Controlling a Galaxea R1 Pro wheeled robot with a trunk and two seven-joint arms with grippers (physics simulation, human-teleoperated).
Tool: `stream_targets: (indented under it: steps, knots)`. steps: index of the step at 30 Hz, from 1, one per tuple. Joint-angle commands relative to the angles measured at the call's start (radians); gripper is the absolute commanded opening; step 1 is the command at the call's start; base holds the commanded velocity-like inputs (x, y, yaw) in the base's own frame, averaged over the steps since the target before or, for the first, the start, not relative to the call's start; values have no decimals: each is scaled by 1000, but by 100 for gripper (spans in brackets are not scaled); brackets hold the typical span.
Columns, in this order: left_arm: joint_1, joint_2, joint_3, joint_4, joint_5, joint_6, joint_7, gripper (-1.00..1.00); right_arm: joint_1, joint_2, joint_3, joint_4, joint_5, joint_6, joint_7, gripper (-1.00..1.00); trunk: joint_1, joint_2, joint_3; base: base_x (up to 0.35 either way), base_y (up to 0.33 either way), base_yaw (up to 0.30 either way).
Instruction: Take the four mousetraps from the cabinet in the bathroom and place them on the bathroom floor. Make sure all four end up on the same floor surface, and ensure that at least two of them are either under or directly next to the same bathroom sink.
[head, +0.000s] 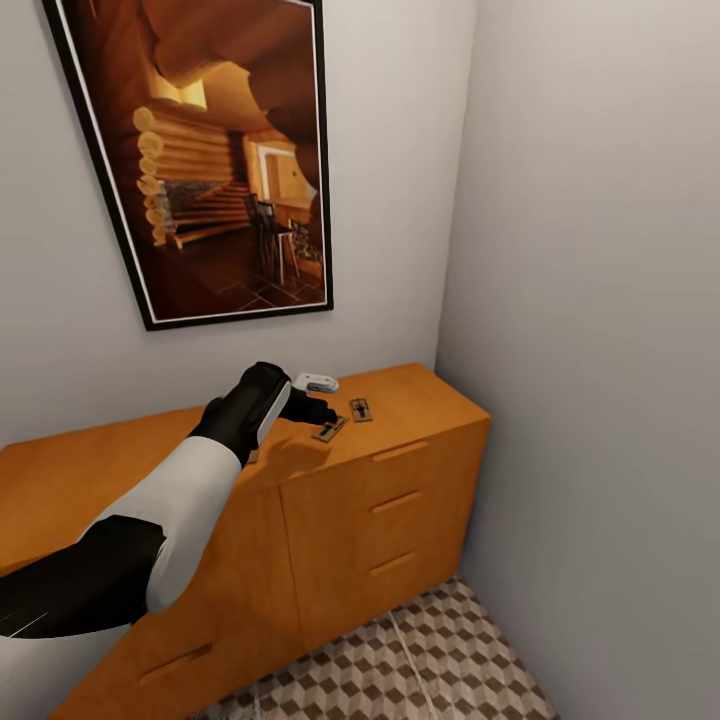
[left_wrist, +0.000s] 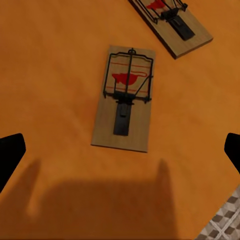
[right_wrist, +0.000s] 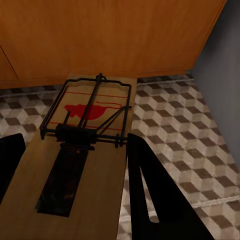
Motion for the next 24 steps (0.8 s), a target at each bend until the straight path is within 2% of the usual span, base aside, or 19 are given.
stream_targets:
  steps: [1, 15, 24]
  knots:
    - [-1, 0, -1, -1, -8, 3, -7, 100, -1, 0, 4, 1, -2, -3, 1, -100, 0, -1, -2, 0, 0, 0]
    - [-1, 0, -1, 1, -8, 1, -7, 100, -1, 0, 5, 1, -2, -3, 1, -100, 0, -1, -4, 31, 0, 0]
    - [-1, -1, -1, 23, -8, 0, -7, 100, -1, 0, 5, 1, -2, -3, 1, -100, 0, -1, -4, 147, 0, 0]
